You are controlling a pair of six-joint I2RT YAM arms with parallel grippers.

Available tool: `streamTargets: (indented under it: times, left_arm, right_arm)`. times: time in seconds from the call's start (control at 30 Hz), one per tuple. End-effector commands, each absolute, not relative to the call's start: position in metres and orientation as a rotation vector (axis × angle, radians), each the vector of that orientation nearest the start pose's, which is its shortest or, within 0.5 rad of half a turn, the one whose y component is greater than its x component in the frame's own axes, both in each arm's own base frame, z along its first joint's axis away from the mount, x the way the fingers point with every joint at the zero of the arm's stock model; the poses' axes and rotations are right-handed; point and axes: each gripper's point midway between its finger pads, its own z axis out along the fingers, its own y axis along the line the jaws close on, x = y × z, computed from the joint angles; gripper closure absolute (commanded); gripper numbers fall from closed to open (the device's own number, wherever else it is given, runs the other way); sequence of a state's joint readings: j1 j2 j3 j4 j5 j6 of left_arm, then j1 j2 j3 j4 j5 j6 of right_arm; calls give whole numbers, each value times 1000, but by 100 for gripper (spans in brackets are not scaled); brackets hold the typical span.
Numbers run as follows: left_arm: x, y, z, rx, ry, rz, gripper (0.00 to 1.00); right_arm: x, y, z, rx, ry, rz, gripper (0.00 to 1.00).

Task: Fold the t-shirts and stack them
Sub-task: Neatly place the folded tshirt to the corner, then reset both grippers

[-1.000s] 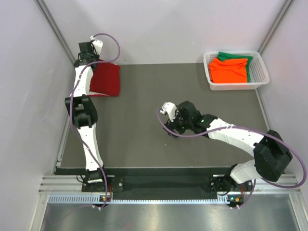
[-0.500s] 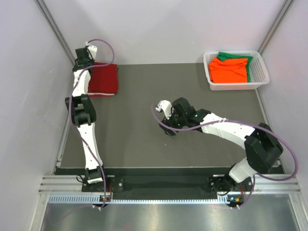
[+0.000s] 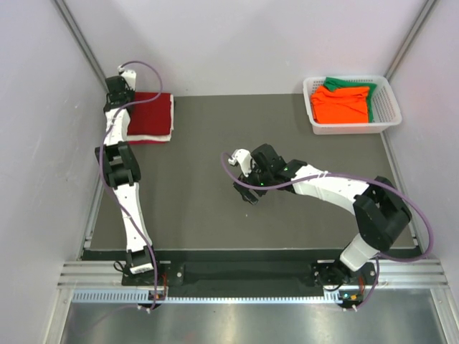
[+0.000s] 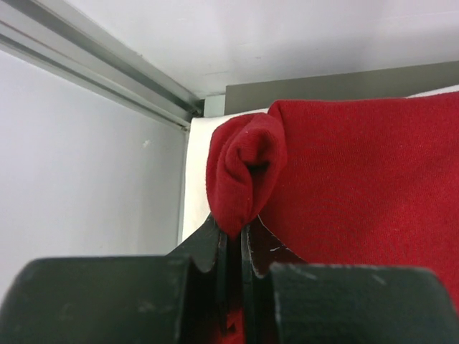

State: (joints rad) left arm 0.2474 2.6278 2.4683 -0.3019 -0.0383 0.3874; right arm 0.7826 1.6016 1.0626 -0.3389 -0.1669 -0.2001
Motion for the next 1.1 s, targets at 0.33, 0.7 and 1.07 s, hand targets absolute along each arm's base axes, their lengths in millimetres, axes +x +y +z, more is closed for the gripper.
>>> streamTargets:
  times: [0.33, 0.7, 1.07]
  left_arm:
    - [683, 235, 217, -233, 1751, 626, 1]
    - [604, 7, 299, -83, 1714, -73, 1]
    - [346, -201, 220, -63, 1835, -1027, 1]
  right_arm:
    - [265, 318, 106, -1072, 2139, 595, 17]
    - [251, 289, 158, -360, 1963, 883, 14]
    - [233, 196, 127, 232, 1923, 795, 0]
